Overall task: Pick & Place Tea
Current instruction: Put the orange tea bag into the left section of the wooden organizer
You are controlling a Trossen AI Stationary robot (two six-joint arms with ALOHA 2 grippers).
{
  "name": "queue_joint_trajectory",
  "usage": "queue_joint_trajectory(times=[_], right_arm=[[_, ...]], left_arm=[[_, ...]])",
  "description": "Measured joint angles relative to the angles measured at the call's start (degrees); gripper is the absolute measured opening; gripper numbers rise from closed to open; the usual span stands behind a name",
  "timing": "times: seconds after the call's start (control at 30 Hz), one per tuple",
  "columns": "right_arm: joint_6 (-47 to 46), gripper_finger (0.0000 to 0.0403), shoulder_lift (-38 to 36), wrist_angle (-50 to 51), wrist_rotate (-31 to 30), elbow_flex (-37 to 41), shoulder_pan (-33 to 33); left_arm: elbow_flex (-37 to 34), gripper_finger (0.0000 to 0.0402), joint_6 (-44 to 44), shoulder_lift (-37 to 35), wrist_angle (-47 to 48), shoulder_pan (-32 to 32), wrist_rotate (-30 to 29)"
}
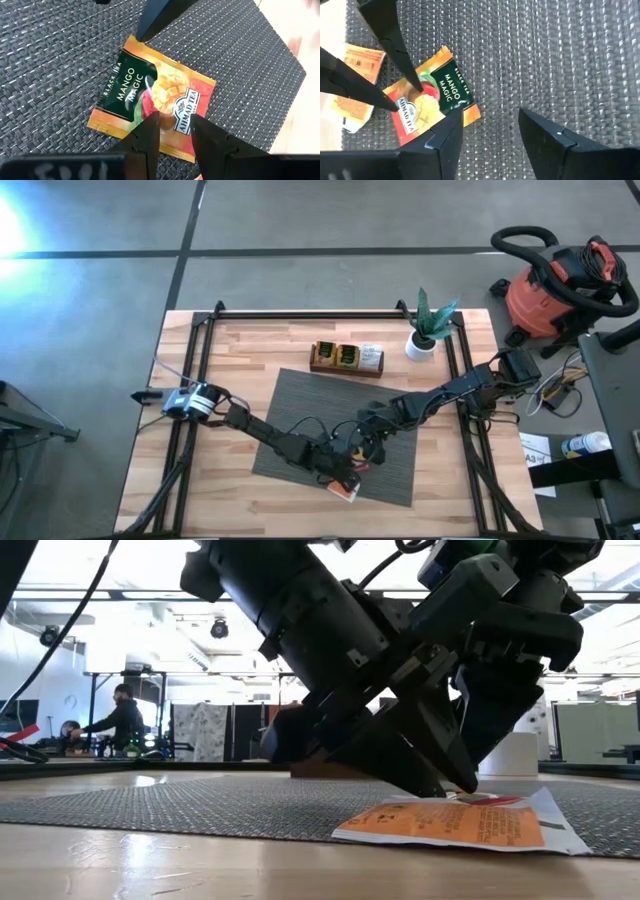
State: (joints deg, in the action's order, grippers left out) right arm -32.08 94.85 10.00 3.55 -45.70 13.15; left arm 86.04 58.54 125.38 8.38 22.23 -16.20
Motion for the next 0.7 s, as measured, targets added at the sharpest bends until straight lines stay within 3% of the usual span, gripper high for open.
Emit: queue_joint_trajectory(times=[0.17, 0.7], right_arm=[[-2.02, 0.0189, 0.0, -0.39, 4.21, 0.14, 0.02], [-4.41, 0.0189, 4.39, -6.54, 4.41, 0.18, 0.07]], left_arm=[[-0.92, 0.011, 1.37, -0.07, -1.57, 0.12, 0.08], [-1.06, 0.011, 2.14, 0.0, -3.07, 0.2, -1.29]])
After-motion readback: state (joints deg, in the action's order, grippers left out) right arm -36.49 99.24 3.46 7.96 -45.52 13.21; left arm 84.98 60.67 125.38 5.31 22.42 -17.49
